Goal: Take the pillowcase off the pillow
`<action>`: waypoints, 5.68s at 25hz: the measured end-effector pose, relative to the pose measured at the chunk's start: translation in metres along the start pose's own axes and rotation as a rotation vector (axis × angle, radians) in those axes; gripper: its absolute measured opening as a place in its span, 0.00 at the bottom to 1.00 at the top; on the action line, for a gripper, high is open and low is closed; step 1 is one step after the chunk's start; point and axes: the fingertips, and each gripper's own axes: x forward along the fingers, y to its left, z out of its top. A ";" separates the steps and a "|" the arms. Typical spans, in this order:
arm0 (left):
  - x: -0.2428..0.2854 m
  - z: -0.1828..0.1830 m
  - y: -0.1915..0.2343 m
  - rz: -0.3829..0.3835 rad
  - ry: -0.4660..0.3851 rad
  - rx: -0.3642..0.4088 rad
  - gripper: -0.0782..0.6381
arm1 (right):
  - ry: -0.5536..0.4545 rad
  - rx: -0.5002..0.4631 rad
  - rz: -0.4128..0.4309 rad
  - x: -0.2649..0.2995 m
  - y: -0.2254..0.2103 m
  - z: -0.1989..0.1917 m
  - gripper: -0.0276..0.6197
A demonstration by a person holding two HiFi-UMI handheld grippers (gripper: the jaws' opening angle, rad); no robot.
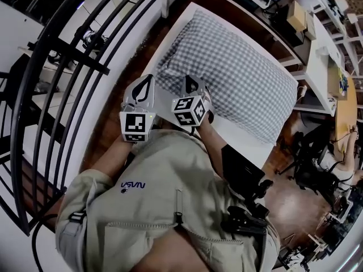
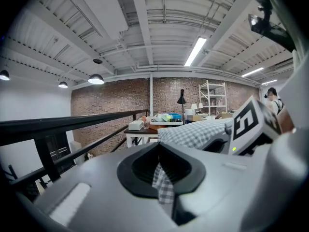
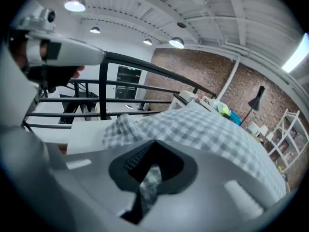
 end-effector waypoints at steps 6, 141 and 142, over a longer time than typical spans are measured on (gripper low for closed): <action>0.022 -0.013 -0.004 -0.068 0.039 0.003 0.12 | -0.106 0.112 -0.005 -0.053 -0.017 0.006 0.05; 0.109 -0.031 -0.047 -0.472 0.287 -0.448 0.32 | -0.179 0.185 0.103 -0.096 -0.086 0.024 0.15; 0.119 -0.033 -0.048 -0.466 0.295 -0.444 0.35 | -0.185 0.179 0.094 -0.087 -0.090 0.031 0.17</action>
